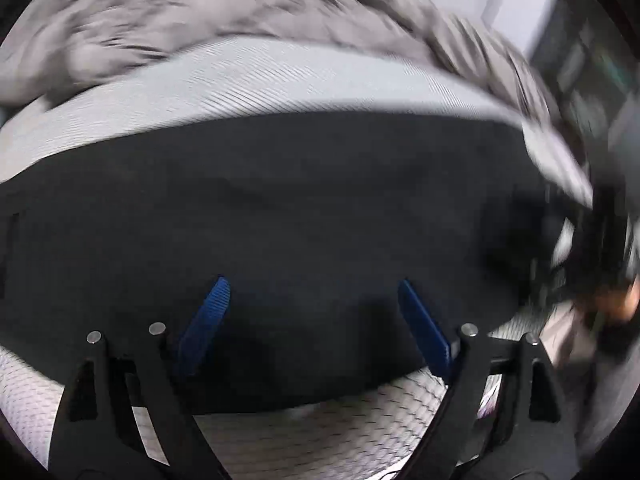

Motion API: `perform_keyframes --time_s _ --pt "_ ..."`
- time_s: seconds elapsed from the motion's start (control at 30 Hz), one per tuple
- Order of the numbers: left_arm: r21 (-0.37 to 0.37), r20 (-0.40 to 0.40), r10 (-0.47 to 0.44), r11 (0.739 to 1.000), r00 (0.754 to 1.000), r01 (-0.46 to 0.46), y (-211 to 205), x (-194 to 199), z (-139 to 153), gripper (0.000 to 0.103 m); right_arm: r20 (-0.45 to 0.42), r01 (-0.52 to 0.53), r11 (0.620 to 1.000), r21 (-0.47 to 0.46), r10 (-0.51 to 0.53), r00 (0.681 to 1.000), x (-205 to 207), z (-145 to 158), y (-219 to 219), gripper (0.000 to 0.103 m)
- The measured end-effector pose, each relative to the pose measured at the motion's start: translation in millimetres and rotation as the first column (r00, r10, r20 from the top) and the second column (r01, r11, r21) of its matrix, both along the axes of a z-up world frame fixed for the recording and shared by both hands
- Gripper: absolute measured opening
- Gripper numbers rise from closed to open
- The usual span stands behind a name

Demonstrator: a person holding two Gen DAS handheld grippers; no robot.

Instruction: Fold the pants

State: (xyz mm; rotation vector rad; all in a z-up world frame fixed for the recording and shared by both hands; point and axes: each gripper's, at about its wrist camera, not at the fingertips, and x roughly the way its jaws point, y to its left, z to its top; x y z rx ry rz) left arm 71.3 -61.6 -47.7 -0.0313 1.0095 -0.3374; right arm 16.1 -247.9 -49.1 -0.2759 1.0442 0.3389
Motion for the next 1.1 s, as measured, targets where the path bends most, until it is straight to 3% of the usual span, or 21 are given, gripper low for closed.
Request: perform_keyframes --time_s 0.1,0.17,0.27,0.33,0.47,0.57,0.63,0.73,0.8,0.87,0.93,1.0,1.07,1.1 --pt "0.097 0.013 -0.005 0.995 1.0 0.004 -23.3 -4.4 -12.9 0.091 0.013 0.071 0.995 -0.067 -0.07 0.997 -2.3 -3.6 -28.8 0.103" --pt "0.102 0.009 -0.02 0.995 1.0 0.019 -24.1 1.3 -12.6 0.096 0.029 0.141 0.985 -0.103 -0.138 0.99 -5.2 -3.1 -59.7 0.102" --pt "0.067 -0.01 0.011 0.998 1.0 -0.011 -10.2 4.2 -15.4 0.097 0.109 0.32 0.922 -0.218 -0.303 0.947 -12.6 0.5 -118.1 0.102" --pt "0.077 0.003 0.011 0.997 1.0 -0.011 -8.2 -1.1 -17.6 0.098 0.129 0.437 0.873 -0.216 -0.419 0.899 -19.0 2.3 -159.0 0.102" --pt "0.072 0.019 0.04 0.997 0.999 -0.041 -6.3 -2.5 -12.8 0.098 0.069 0.525 0.848 -0.067 -0.521 0.851 -27.8 7.7 -203.0 0.103" --pt "0.017 0.06 0.018 1.0 0.998 -0.019 -11.0 -5.8 4.8 0.098 0.03 0.577 0.808 0.118 -0.584 0.811 -48.5 24.4 -227.0 0.103" --pt "-0.004 0.076 0.006 1.0 0.997 -0.006 -21.1 -6.6 11.5 0.098 -0.025 0.606 0.742 0.285 -0.627 0.779 -64.3 32.9 -242.8 0.103" --pt "-0.038 0.056 -0.045 0.998 0.997 0.047 -46.4 -7.9 8.7 0.098 -0.185 0.626 0.602 0.496 -0.631 0.753 -74.1 19.8 -258.6 0.102" --pt "0.013 0.039 -0.095 0.995 0.995 0.095 -67.7 -7.0 -4.0 0.099 -0.244 0.638 0.548 0.542 -0.624 0.743 -66.3 3.9 -260.2 0.102" --pt "0.106 0.083 -0.119 0.988 0.989 0.11 -80.2 -9.0 -13.4 0.103 -0.269 0.645 0.5 0.578 -0.63 0.729 -55.0 -7.7 -256.7 0.101" --pt "0.095 0.089 -0.122 0.989 0.989 0.113 -77.8 -9.4 -11.8 0.103 -0.245 0.643 0.461 0.611 -0.663 0.708 -46.2 -6.1 -250.6 0.091" --pt "0.046 0.078 -0.135 0.99 0.988 0.132 -67.0 -9.2 -4.3 0.1 -0.214 0.654 0.439 0.616 -0.706 0.675 -36.4 -1.4 -251.4 0.035" --pt "0.004 0.096 -0.121 0.993 0.988 0.121 -50.5 -10.6 6.9 0.1 -0.226 0.664 0.401 0.631 -0.724 0.652 -25.5 -2.3 -255.1 0.029" --pt "-0.006 0.113 -0.09 0.996 0.989 0.091 -37.4 -11.0 13.2 0.1 -0.209 0.656 0.4 0.64 -0.731 0.649 -18.1 1.1 -254.9 0.026"
